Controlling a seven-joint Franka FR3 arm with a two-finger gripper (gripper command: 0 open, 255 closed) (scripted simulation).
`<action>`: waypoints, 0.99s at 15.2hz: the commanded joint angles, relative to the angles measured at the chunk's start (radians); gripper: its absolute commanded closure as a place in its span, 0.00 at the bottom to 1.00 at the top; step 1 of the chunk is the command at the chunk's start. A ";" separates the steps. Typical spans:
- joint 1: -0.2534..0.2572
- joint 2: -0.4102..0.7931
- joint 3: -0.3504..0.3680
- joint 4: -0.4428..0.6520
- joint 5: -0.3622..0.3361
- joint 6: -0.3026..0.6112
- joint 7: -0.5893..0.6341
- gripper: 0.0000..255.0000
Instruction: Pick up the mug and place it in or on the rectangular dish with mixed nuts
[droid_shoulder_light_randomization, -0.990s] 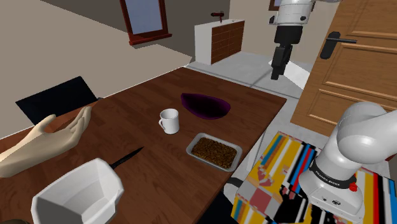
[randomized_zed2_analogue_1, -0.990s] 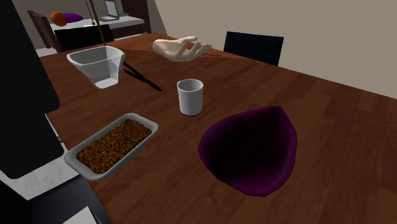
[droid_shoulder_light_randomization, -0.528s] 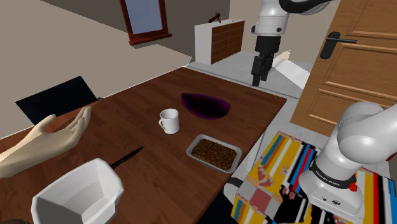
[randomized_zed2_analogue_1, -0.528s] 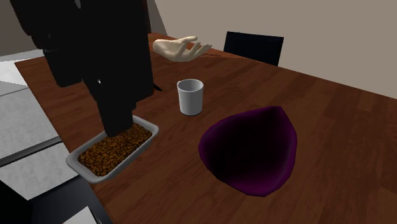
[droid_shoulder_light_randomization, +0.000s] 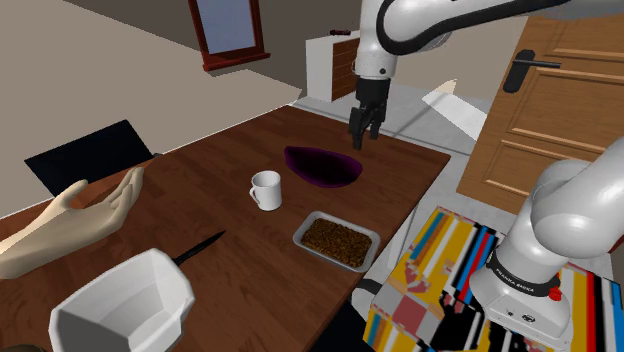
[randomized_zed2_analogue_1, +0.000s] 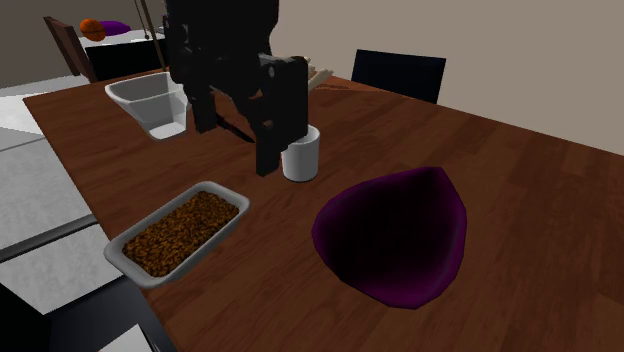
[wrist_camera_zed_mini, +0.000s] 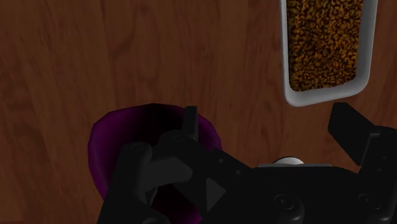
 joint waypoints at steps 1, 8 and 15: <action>0.005 0.072 0.020 0.039 -0.001 0.041 0.024 0.00; 0.022 0.331 0.072 0.201 -0.038 0.153 0.107 0.00; 0.054 0.601 0.095 0.432 -0.109 0.202 0.196 0.00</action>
